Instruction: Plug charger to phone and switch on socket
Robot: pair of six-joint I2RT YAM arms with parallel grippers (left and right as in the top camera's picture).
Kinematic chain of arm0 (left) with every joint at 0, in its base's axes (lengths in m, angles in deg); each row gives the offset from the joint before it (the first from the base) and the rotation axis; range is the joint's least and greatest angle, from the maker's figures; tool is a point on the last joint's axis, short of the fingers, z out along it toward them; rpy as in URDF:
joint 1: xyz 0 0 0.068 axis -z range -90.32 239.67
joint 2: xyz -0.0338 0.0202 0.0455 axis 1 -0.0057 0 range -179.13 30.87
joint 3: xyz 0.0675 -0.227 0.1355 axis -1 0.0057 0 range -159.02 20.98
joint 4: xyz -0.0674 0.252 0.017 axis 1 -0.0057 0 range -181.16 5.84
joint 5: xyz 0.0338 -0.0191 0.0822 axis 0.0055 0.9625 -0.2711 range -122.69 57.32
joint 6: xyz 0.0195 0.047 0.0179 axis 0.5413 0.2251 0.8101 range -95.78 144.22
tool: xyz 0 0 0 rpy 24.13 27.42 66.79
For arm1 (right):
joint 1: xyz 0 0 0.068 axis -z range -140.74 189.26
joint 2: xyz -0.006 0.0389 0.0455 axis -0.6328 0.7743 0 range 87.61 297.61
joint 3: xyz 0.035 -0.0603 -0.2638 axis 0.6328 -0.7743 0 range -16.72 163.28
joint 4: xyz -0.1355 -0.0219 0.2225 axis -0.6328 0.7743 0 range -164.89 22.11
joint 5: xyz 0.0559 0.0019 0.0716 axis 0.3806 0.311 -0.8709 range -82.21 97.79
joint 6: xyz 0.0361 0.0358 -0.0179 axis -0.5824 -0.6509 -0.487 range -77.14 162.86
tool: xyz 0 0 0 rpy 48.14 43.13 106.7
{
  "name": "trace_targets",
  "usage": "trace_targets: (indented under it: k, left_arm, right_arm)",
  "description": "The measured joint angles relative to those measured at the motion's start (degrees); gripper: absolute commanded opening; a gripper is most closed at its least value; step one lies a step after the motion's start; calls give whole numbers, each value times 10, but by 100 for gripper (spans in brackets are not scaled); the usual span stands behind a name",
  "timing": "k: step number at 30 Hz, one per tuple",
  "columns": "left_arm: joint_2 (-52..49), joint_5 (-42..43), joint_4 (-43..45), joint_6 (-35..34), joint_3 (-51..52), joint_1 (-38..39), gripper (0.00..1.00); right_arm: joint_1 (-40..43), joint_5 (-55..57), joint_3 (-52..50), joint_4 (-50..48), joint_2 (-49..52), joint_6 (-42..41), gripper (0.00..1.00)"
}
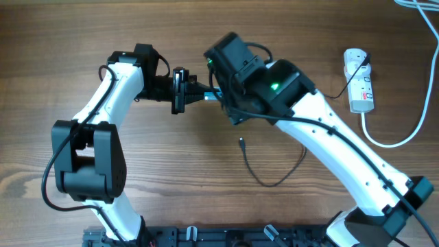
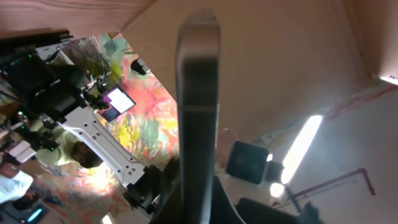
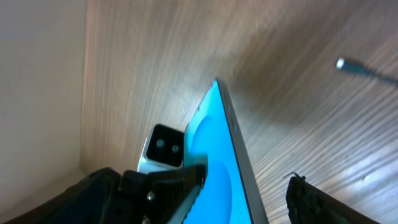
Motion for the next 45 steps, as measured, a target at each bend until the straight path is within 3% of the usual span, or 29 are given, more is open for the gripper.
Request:
trace_targets:
  k: [1, 4, 8, 15, 19, 25, 32, 45]
  left_arm:
    - [0, 0, 4, 0, 0, 0, 4]
    - [0, 0, 20, 1, 0, 0, 4]
    - [0, 0, 21, 2, 0, 0, 4]
    - [0, 0, 19, 1, 0, 0, 4]
    - [0, 0, 19, 1, 0, 0, 4]
    - [0, 0, 19, 1, 0, 0, 4]
    - [0, 0, 19, 1, 0, 0, 4]
    - [0, 0, 19, 1, 0, 0, 4]
  right_arm:
    - [11, 0, 0, 0, -5, 29, 100]
    - [59, 0, 0, 0, -29, 140, 100]
    - [159, 5, 1, 37, -56, 354, 100]
    - [327, 48, -5, 105, -53, 563, 100]
    - [386, 39, -51, 106, -52, 616, 100]
    - [395, -42, -123, 96, -50, 678, 100]
    - [395, -71, -176, 64, -50, 691, 99]
    - [395, -119, -179, 64, -50, 718, 100]
